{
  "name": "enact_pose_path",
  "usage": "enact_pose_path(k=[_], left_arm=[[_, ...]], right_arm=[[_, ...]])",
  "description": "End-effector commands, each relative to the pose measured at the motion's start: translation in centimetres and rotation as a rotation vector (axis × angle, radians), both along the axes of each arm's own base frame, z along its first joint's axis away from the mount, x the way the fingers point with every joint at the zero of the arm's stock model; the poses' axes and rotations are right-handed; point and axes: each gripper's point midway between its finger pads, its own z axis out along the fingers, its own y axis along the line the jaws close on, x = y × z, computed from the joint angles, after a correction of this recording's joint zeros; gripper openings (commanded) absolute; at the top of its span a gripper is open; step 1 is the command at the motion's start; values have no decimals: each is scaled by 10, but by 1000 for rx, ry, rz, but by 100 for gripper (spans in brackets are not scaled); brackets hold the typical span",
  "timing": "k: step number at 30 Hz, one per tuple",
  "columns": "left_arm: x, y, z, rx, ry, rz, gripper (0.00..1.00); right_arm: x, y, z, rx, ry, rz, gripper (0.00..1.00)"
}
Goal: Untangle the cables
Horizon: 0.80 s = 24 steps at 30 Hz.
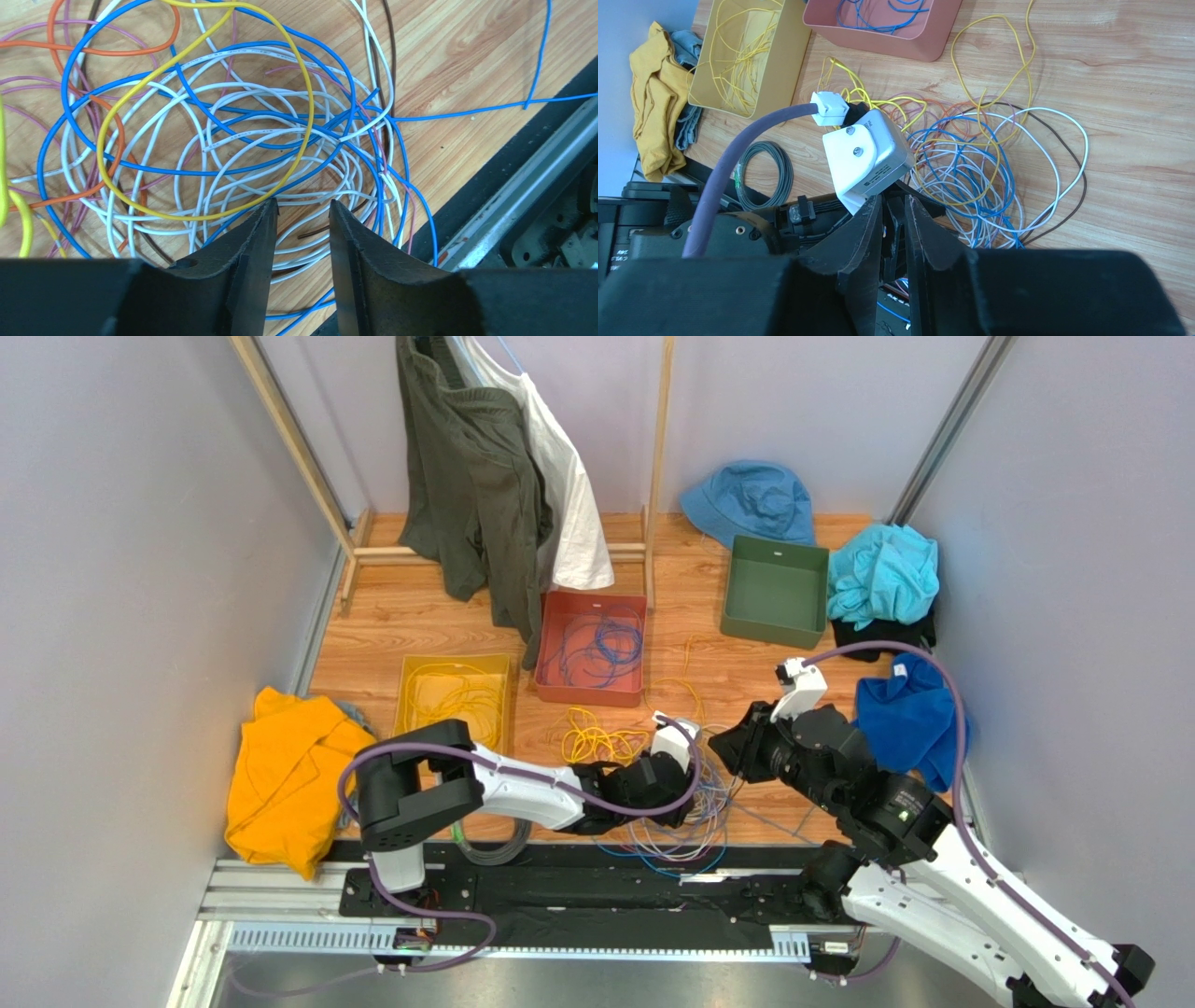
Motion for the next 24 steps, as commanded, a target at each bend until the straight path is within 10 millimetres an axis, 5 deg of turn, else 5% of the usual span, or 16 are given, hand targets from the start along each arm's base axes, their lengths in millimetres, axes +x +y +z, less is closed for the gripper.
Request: enact_pose_path(k=[1,7,14,20,21,23,24], left_arm=[[-7,55,-50,286,22,51,56],[-7,67,-45,382,-64,99,86],[-6,60,-57,458,-96,71,82],[-13,65,-81,488,-57,54,50],[-14,68,-82,491,-55,56,42],[-13,74,-80,500,-63,65,6],[-11,77,-79,505,-74,78,0]], right_arm=[[0,3,6,37,-18,3,22],[-2,2,1,43,-10,-2,22],[-4,1,-3,42,0,-2,21],[-5,-4,-1,38,-15,-10,21],[-4,-4,-1,38,-13,-13,21],[-5,-2,-2,40,-11,-6,21],[-4,-2,-1,42,-11,-8,20]])
